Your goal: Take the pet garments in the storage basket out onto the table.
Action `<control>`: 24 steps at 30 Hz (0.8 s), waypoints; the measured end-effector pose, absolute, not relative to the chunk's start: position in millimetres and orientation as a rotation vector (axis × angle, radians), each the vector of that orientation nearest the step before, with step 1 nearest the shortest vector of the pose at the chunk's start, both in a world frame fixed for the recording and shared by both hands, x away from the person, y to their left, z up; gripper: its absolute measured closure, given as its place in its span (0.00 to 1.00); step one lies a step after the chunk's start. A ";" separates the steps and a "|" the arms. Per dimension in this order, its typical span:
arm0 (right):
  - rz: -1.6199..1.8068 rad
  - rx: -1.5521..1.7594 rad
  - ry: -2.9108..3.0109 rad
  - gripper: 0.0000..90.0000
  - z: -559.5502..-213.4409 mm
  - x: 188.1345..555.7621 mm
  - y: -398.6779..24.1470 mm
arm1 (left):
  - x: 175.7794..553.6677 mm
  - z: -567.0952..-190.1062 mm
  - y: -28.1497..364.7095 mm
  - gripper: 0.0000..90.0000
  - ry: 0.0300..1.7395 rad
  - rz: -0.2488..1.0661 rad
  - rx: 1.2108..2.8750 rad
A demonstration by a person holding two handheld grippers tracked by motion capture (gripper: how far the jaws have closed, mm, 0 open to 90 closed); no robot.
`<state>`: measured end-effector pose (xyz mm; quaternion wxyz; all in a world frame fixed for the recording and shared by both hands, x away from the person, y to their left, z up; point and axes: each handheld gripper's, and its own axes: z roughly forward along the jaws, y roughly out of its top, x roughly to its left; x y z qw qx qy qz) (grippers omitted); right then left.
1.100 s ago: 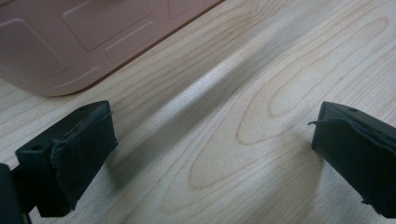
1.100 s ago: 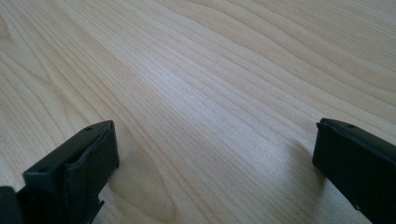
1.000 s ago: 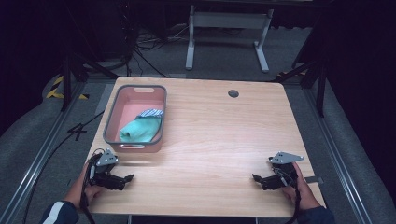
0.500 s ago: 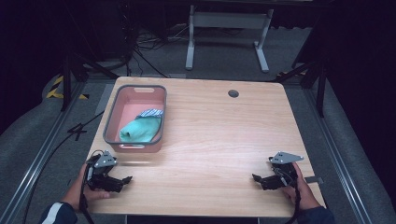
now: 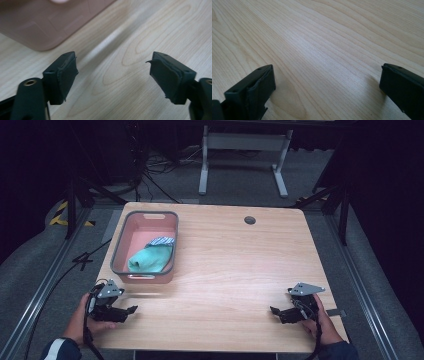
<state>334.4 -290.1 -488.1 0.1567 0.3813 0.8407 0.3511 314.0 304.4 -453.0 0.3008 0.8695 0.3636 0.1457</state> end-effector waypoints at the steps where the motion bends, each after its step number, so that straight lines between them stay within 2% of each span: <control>1: 1.005 1.091 2.406 0.01 -488.1 334.4 -290.1 | 313.3 -449.6 304.0 0.24 0.961 0.389 2.299; 17: 1.005 1.091 2.406 0.01 -488.1 334.3 -290.1 | 308.4 -406.0 297.5 0.23 0.966 0.475 2.269; 24: 1.005 1.091 2.406 0.01 -488.1 334.3 -290.1 | 318.6 -379.5 289.5 0.23 0.922 0.511 2.281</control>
